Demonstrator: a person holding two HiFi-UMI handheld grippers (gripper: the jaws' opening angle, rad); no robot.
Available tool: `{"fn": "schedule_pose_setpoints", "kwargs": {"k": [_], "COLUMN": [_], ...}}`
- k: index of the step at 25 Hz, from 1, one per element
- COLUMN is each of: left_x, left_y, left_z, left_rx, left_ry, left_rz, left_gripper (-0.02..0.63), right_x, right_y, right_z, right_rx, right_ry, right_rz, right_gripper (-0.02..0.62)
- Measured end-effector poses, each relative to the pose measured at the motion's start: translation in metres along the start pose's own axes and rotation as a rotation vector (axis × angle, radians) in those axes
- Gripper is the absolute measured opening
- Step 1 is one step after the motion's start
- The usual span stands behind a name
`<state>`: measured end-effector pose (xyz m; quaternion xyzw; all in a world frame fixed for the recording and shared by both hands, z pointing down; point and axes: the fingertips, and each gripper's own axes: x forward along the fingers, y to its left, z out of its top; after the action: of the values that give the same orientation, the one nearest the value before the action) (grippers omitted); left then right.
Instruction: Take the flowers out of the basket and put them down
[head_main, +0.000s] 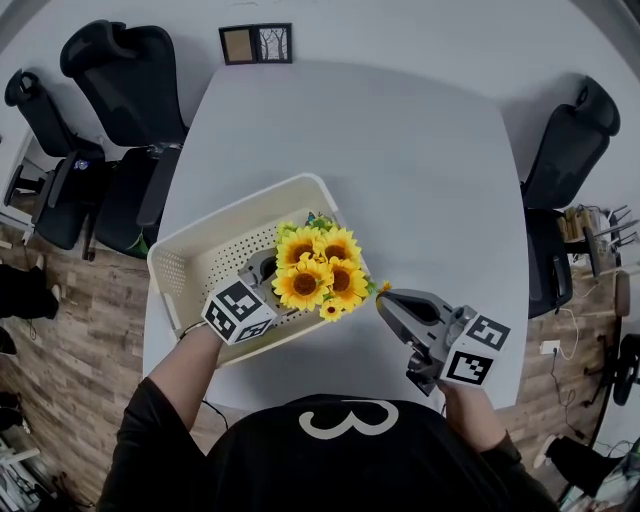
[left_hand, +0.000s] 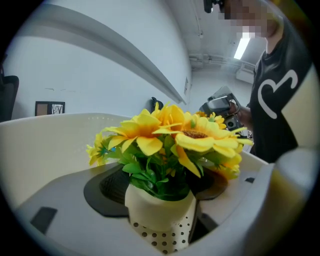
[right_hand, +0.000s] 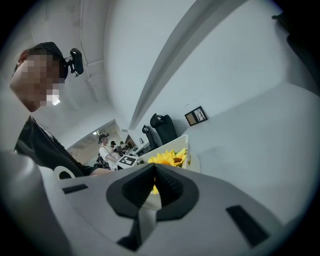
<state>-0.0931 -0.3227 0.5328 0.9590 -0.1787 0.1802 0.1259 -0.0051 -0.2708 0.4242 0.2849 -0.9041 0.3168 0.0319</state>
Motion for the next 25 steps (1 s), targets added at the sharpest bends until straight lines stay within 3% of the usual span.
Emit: {"fn": "schedule_pose_setpoints", "kwargs": {"k": [17, 25], "left_x": [-0.003, -0.009], "left_y": [0.000, 0.000], "left_z": [0.011, 0.013], "left_rx": [0.039, 0.028], "left_ry": [-0.025, -0.045], "left_rz": [0.047, 0.033], "left_gripper": [0.279, 0.273], "right_x": [-0.002, 0.000], "right_y": [-0.006, -0.007], "right_z": [-0.006, -0.009], "right_rx": [0.015, 0.019], "right_ry": [0.002, -0.001], "right_rz": [-0.022, -0.026], "right_gripper": [0.009, 0.009]}}
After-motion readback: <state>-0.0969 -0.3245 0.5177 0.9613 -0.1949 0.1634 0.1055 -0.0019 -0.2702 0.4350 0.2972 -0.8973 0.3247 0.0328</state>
